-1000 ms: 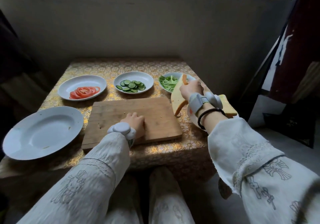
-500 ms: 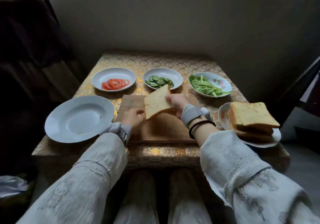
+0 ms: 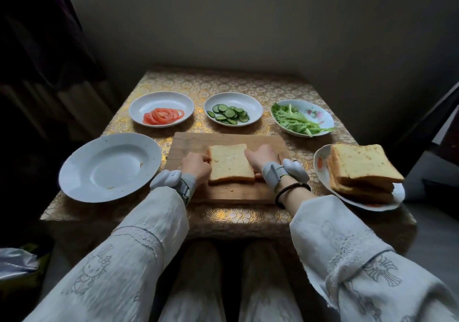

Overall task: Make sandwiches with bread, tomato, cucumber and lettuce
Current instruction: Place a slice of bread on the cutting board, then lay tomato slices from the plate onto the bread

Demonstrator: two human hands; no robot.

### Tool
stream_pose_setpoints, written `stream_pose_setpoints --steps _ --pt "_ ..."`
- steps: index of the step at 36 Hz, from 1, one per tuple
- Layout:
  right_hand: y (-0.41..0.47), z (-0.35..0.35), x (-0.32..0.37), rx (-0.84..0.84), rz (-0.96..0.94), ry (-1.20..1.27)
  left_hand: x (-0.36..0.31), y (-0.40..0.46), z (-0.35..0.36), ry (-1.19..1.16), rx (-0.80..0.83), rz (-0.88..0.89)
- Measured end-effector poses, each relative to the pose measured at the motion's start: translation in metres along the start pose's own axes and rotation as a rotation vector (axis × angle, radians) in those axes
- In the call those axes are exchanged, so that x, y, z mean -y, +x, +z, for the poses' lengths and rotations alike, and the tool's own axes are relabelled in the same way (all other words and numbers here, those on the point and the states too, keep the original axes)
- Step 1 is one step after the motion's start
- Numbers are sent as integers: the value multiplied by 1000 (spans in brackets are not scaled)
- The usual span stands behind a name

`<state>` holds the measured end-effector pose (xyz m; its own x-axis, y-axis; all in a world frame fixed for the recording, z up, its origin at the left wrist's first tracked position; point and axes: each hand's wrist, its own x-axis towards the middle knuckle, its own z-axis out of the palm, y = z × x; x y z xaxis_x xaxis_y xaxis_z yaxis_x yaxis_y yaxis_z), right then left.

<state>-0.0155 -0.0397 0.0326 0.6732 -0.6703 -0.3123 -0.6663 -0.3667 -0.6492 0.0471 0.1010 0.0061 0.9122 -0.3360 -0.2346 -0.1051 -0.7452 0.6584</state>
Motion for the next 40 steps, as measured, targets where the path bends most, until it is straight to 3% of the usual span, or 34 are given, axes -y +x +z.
stream_pose_setpoints --steps 7,17,28,32,40 --pt "-2 -5 0 104 -17 -3 -9 0 -11 -39 131 -24" --pt "12 -4 31 43 -249 -493 -24 8 -49 47 369 -65" --pt "65 53 126 141 -517 -459 15 83 -118 102 -5 27" --pt "81 76 152 168 -611 -479 28 115 -137 162 -148 -27" --pt "126 117 187 190 -712 -549 50 171 -147 154 -213 -104"
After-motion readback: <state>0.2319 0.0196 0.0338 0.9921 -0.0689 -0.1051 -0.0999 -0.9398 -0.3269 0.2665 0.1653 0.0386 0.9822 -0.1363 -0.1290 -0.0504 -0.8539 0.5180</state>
